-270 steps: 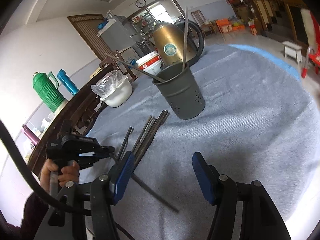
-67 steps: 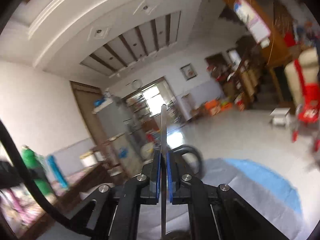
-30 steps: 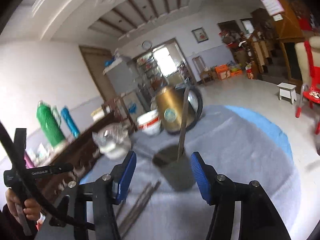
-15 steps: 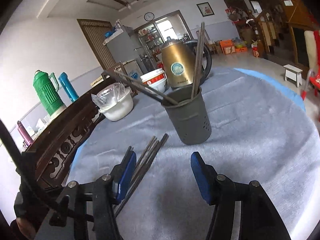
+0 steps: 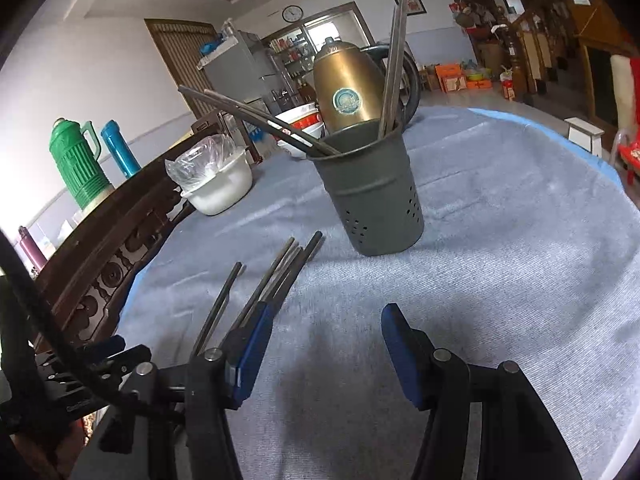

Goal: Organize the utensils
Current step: 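Move both open tools back over the remaining chopsticks on the cloth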

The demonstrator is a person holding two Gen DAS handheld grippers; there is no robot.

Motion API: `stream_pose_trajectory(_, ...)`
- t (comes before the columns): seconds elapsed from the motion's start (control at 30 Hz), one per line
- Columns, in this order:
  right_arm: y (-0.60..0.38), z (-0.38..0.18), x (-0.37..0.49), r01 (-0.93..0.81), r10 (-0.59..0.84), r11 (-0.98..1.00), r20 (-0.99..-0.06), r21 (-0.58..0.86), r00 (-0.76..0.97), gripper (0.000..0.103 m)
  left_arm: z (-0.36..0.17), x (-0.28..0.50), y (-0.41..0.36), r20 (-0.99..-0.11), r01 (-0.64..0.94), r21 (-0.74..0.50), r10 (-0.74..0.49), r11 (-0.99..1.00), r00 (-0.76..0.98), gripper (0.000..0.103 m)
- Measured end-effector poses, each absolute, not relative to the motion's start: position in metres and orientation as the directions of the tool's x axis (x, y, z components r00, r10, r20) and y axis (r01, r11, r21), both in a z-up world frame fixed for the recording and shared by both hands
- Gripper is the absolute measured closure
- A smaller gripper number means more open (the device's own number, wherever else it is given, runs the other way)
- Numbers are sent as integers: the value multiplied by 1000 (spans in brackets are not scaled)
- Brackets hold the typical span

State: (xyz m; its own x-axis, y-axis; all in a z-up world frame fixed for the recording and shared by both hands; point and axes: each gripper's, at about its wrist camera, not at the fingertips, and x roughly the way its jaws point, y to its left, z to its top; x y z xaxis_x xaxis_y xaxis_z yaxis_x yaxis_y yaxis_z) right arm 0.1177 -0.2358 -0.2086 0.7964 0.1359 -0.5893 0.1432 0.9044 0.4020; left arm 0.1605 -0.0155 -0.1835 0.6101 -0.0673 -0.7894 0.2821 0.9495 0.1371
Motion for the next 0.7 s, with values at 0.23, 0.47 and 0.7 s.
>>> stream_pose_trajectory(0.23,-227,-219,113,117,147,911,-576,395,804,44,-181,160,-19,-779,283,176,-42,943,626,48)
stream_pose_trajectory(0.47,-241,-227,113,152,169,871,-576,467,800,44,-180,160,-23,-775,278,193,-28,941,631,47)
stream_pose_trajectory(0.7,-246,-229,112,162,176,857,-573,490,800,44,-180,157,-31,-774,290,215,-18,933,632,47)
